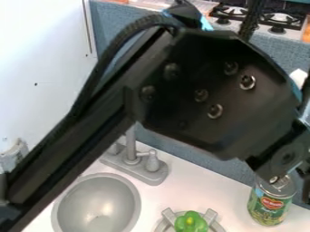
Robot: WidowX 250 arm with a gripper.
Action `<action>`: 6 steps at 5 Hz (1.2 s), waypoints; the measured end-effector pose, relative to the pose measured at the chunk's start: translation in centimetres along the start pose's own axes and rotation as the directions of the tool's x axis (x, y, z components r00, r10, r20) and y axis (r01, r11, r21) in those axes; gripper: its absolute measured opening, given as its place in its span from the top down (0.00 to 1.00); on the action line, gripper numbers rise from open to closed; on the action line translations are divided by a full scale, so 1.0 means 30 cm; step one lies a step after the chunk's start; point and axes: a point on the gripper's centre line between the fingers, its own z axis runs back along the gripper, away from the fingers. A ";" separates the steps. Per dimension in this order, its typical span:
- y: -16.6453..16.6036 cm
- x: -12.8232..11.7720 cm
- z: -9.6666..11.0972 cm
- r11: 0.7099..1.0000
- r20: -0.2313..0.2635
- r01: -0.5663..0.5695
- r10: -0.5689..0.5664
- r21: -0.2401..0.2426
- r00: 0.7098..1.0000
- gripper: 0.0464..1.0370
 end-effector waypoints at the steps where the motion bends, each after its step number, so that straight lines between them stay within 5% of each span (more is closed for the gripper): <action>1: -0.012 0.009 0.013 0.999 0.002 0.032 -0.032 -0.017 0.999 0.08; 2: -0.001 -0.011 -0.008 1.000 0.003 -0.010 0.010 -0.007 1.000 0.03; 3: 0.004 -0.067 0.065 0.989 0.083 -0.143 0.144 -0.026 0.986 0.04; 4: 0.031 -0.183 0.142 0.969 0.109 -0.246 0.246 -0.006 0.963 0.04; 5: 0.028 -0.303 0.214 0.959 0.091 -0.281 0.283 -0.033 0.955 0.04; 6: 0.080 -0.394 0.228 0.948 0.054 -0.320 0.319 -0.001 0.946 0.04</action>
